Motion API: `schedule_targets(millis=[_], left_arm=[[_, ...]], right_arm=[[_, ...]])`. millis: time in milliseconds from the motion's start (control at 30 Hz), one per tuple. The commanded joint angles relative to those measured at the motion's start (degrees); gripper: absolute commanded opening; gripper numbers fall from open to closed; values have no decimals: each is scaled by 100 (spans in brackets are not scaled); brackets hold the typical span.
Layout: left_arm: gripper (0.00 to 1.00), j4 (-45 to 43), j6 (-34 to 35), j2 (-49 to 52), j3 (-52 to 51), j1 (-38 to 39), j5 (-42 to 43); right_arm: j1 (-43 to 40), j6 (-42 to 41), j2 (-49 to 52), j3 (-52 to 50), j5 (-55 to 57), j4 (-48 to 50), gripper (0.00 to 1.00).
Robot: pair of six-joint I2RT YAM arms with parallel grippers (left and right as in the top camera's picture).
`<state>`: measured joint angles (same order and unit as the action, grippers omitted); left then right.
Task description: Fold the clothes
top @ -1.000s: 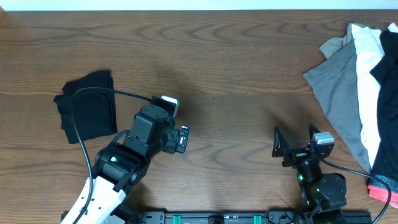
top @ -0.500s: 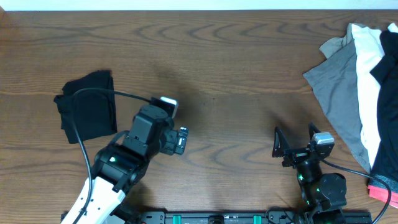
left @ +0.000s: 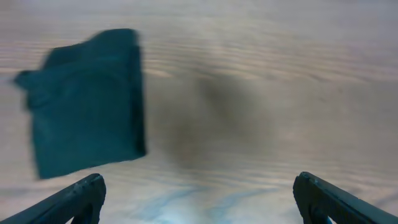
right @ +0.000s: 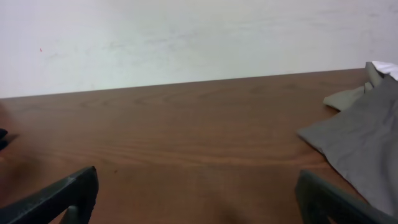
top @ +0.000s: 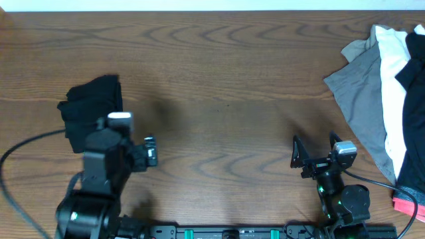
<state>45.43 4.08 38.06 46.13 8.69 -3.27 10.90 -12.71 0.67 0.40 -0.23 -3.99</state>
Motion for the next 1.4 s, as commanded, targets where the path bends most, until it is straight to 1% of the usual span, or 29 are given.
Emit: schedule_targets(millis=[0,167,367,533,733,967,1067,1133,1333,1367], left_arm=[[98,157,-109,-398,-11,-365,-63],[98,229,-107,-1040,-363,-673,-63],[98,111,-107,-1895,-1241,-713,-63],[98,-341,-105,-2677,-2063,-713,-61],[98,-927,-107,-3311,-2702,-713,-63],[98,-1910,-107,-3783,-3373,-713,-63],[98,-2457,-107,-3797,-3628,-713,-63],[98,-2909,-107,-3797,-3816,-713,-63],[98,-4756,-109,-3797,-4450,-713,-66],[98,-4946,-109,-3797,-4513,-713,-66]], right_arm=[[-22,101,-39,-11,-22,-28,99],[-22,101,-39,-11,-22,-28,99],[-22,101,-39,-11,-22,-28,99],[-22,101,-37,-11,-22,-28,99],[-22,101,-37,-11,-22,-28,99],[-22,101,-37,-9,-22,-28,99],[-22,101,-37,-9,-22,-28,99],[-22,101,-37,-9,-22,-28,99],[-22,101,-37,-9,-22,-28,99],[-22,101,-37,-9,-22,-28,99]])
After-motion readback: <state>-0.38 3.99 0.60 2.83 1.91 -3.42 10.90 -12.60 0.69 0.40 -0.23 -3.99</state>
